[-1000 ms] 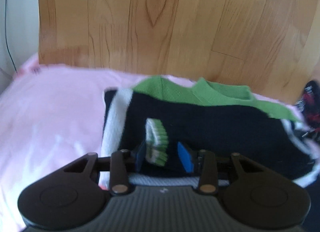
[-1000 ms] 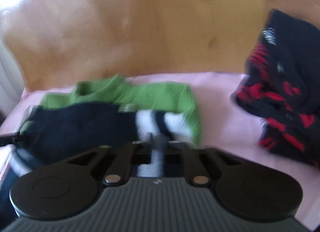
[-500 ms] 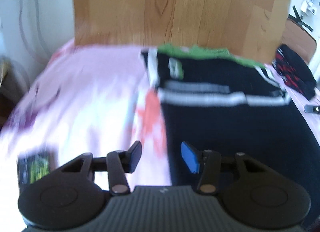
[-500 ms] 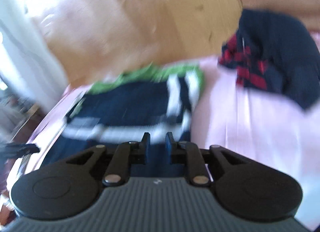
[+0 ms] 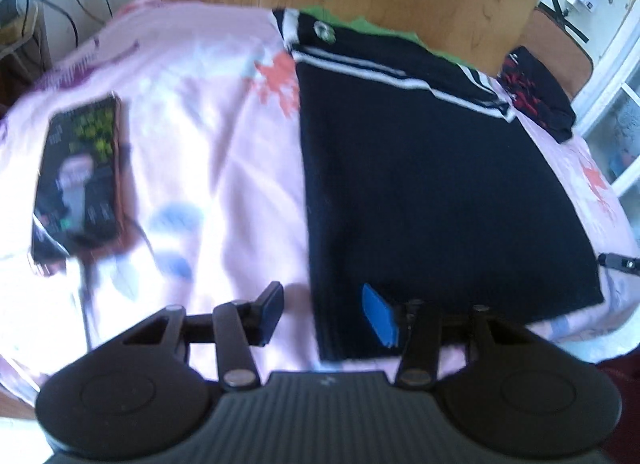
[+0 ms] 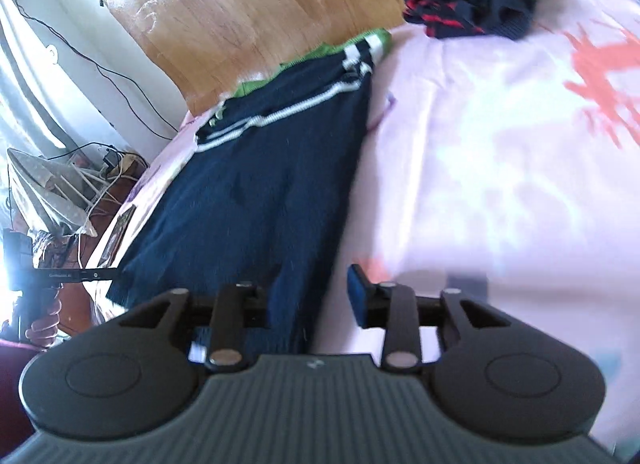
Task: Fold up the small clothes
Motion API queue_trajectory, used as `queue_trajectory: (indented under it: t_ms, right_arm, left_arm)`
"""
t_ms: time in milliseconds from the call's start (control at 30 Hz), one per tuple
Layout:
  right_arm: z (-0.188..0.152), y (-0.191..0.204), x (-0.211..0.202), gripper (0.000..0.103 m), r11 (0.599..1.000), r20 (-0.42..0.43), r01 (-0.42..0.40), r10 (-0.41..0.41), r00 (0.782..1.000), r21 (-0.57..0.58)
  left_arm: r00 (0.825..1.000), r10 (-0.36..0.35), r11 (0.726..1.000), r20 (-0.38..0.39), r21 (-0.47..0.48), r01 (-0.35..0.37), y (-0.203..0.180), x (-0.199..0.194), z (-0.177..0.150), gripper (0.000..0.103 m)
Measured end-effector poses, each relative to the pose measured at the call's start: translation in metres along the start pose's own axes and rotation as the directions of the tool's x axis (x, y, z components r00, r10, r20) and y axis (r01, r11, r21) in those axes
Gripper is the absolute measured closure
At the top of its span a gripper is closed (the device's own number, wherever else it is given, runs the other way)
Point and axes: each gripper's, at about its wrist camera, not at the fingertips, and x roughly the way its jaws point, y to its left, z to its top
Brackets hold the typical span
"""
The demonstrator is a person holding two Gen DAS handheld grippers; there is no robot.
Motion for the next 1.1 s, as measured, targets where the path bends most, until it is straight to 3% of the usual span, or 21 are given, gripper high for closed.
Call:
queue_trajectory:
  t_ms: [100, 133, 167, 233, 267, 300, 333, 533, 767, 900, 1000, 1067, 1100]
  right_arm:
    - [-0.011, 0.001, -0.003, 0.06, 0.999, -0.033, -0.027, 0.027, 0.999, 0.027]
    - [-0.014, 0.004, -0.002, 0.06, 0.999, -0.046, -0.039, 0.04, 0.998, 0.027]
    - [-0.018, 0.007, 0.004, 0.06, 0.999, -0.063, -0.047, 0.049, 0.997, 0.024]
    - [-0.023, 0.013, 0.013, 0.063, 0.997, -0.066, -0.069, 0.07, 0.995, 0.016]
    - [-0.023, 0.016, 0.019, 0.067, 0.997, -0.068, -0.08, 0.08, 0.994, 0.014]
    - [-0.022, 0.019, 0.024, 0.083, 0.997, -0.073, -0.074, 0.075, 0.994, 0.01]
    - [-0.02, 0.021, 0.029, 0.09, 0.998, -0.082, -0.064, 0.064, 0.995, 0.003]
    - [-0.005, 0.027, 0.017, 0.092, 0.993, -0.04, -0.104, 0.102, 0.994, -0.05]
    - [0.05, 0.019, 0.014, 0.092, 0.995, 0.096, -0.101, 0.101, 0.99, -0.003]
    - [0.099, 0.012, 0.039, 0.092, 0.999, 0.148, -0.049, 0.045, 0.988, 0.023]
    - [0.135, -0.004, 0.07, 0.088, 0.99, 0.201, -0.053, 0.026, 0.979, 0.132]
    - [0.155, -0.02, 0.093, 0.074, 0.974, 0.276, -0.05, -0.013, 0.961, 0.219]
    - [0.163, -0.028, 0.1, 0.058, 0.968, 0.289, -0.006, -0.069, 0.955, 0.25]
  left_arm:
    - [1.0, -0.016, 1.0, 0.005, 0.006, 0.016, -0.005, -0.002, -0.009, 0.061]
    - [1.0, -0.017, 1.0, 0.006, 0.005, 0.017, -0.006, -0.002, -0.011, 0.069]
    - [1.0, -0.022, 1.0, 0.002, -0.001, 0.022, -0.006, -0.002, -0.011, 0.084]
    - [0.999, -0.037, 0.999, 0.004, -0.02, 0.037, -0.003, -0.001, -0.012, 0.089]
    - [0.999, -0.044, 0.999, 0.007, -0.032, 0.044, -0.002, -0.001, -0.012, 0.09]
    - [0.999, -0.047, 0.998, 0.01, -0.041, 0.048, 0.0, -0.001, -0.012, 0.091]
    - [0.998, -0.052, 0.997, 0.018, -0.049, 0.053, 0.0, -0.002, -0.012, 0.091]
    - [0.98, -0.132, 0.976, 0.147, -0.153, 0.154, 0.017, -0.023, 0.001, 0.091]
    - [0.944, -0.185, 0.949, 0.274, -0.199, 0.244, 0.025, -0.016, 0.066, 0.091]
    - [0.945, -0.169, 0.943, 0.282, -0.233, 0.238, 0.024, 0.011, 0.124, 0.091]
    - [0.954, -0.082, 0.929, 0.288, -0.324, 0.178, 0.029, 0.044, 0.169, 0.085]
    - [0.959, 0.01, 0.929, 0.284, -0.358, 0.096, 0.033, 0.063, 0.186, 0.077]
    - [0.964, 0.062, 0.918, 0.259, -0.393, 0.047, 0.035, 0.069, 0.187, 0.076]
